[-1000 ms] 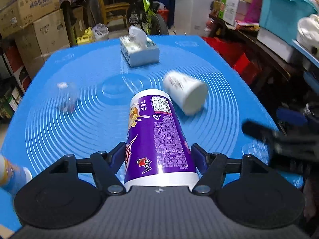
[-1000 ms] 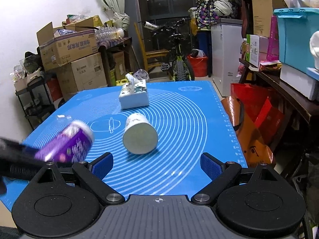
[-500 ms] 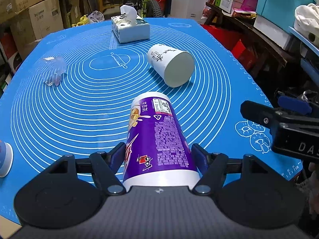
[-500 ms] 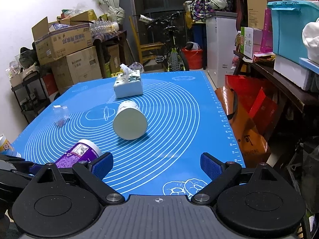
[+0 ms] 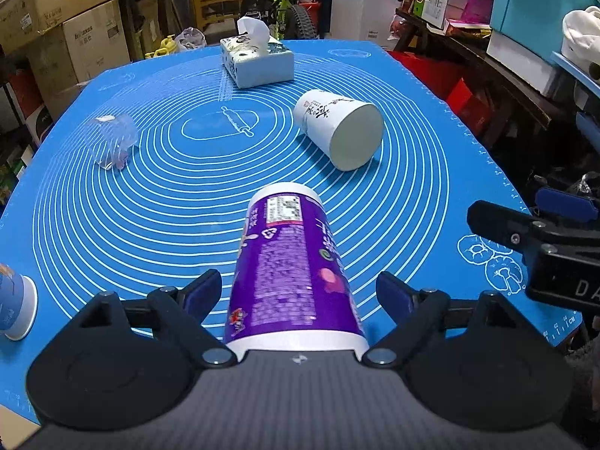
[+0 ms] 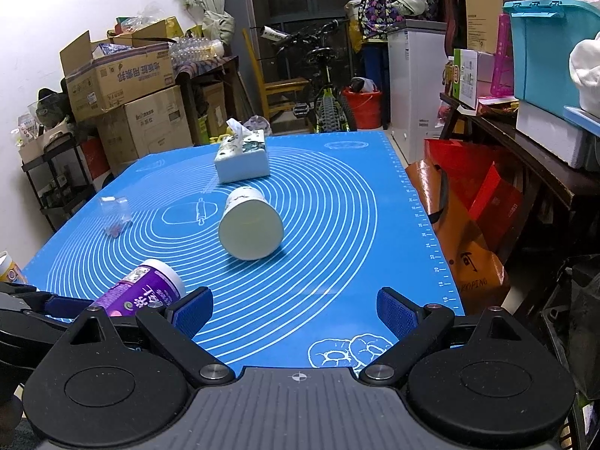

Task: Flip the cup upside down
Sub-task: 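Lift the purple cup with the right tool and rotate it upright, then turn the purple cup rim-down and lower it onto the mat with the right tool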

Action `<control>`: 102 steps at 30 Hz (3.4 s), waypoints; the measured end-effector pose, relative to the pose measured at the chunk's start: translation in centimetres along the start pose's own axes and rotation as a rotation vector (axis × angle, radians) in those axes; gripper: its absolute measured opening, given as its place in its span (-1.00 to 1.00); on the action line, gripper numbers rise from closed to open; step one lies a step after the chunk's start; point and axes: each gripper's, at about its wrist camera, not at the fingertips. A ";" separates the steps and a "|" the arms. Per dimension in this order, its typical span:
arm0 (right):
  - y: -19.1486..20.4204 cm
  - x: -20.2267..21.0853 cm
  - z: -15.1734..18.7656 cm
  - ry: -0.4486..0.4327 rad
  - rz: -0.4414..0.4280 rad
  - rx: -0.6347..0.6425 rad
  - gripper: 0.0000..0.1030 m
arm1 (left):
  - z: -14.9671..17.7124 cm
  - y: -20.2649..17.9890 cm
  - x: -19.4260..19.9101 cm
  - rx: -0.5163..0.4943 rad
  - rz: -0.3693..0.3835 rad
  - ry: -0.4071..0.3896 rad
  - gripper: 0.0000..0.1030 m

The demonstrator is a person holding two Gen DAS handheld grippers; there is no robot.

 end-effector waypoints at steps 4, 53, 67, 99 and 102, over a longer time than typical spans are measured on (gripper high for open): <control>0.0 0.0 0.0 0.000 -0.001 0.000 0.83 | 0.1 -0.1 0.1 -0.005 -0.004 -0.003 0.73; 8.8 -13.4 -3.8 0.551 -0.216 -0.104 0.47 | 3.4 13.5 0.5 0.170 -0.134 -0.036 0.86; 9.2 -7.6 -3.9 0.200 -0.144 0.104 0.33 | 2.9 12.4 1.0 0.173 -0.120 -0.063 0.86; 8.2 -2.9 4.5 -0.307 0.023 0.375 0.31 | 3.6 10.4 1.7 0.179 -0.092 -0.087 0.86; 7.9 -2.4 5.1 -0.312 0.012 0.368 0.31 | 3.7 10.0 1.7 0.177 -0.089 -0.088 0.86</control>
Point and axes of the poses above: each gripper's, at about its wrist camera, not at the fingertips, and x roughly against the way its jaws point, y to its left, z to its underside, and after that the axes turned 13 degrees about -z, right-handed
